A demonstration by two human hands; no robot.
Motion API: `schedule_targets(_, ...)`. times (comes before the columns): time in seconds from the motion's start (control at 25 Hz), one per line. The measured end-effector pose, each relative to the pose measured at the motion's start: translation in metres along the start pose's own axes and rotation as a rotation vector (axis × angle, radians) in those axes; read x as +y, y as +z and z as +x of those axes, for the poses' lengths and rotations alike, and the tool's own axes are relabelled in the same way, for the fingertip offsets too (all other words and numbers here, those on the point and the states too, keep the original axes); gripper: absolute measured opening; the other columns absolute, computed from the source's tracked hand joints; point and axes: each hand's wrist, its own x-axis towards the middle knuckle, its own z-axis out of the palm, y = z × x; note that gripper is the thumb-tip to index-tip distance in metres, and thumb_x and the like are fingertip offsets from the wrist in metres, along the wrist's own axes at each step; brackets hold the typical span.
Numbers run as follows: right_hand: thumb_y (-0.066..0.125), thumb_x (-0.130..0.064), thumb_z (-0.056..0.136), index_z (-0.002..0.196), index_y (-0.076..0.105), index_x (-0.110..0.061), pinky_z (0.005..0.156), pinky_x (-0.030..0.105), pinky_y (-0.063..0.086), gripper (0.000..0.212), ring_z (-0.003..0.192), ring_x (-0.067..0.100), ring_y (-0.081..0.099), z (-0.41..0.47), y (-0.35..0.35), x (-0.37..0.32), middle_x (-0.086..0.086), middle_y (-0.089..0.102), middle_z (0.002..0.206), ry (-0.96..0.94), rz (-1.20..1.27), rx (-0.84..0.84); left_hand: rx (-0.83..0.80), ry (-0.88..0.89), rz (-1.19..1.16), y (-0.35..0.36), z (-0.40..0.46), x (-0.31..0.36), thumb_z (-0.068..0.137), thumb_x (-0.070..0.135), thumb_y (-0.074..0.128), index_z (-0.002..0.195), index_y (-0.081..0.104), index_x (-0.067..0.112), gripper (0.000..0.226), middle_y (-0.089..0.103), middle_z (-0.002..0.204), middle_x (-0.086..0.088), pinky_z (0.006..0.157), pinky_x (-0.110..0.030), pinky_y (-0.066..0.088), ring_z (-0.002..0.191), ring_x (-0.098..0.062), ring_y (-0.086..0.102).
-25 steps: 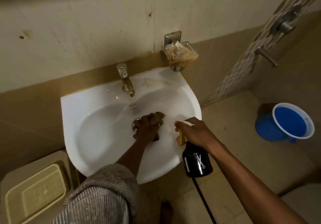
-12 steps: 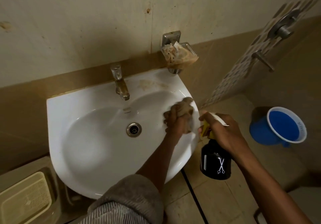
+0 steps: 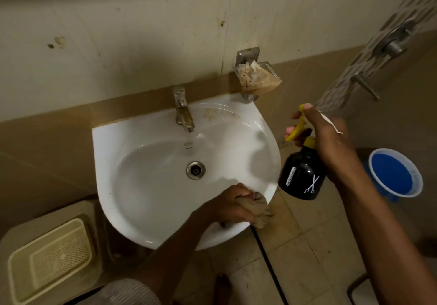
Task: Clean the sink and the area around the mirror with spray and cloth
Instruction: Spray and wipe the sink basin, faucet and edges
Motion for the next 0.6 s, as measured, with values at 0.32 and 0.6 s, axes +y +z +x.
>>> schedule_targets(0.32,0.057,-0.048,0.102,0.09,0.081,-0.022,0.068,0.026,0.061,0.037,0.077,0.019,0.078,-0.017,0.001,0.015,0.01,0.082,0.08,-0.015,0.04,-0.061,0.65,-0.142,-0.293,-0.068,0.026,-0.044,0.093,0.014,0.063,0.091,0.072,0.005,0.013,0.065,0.059,-0.005,0.038,-0.02,0.039,0.045,-0.019,0.053)
schedule_targets(0.6,0.055,-0.044,0.105,0.085,0.082,-0.031,0.071,0.032,0.059,0.036,0.081,0.022,0.079,-0.025,-0.013,0.035,0.004,0.083,0.089,-0.022,-0.004,-0.049,0.566,-0.318,-0.09,-0.03,0.081,-0.034,0.078,0.042,0.068,0.114,0.067,0.029,0.038,0.058,0.131,-0.012,0.076,-0.055,0.058,0.115,-0.043,0.06)
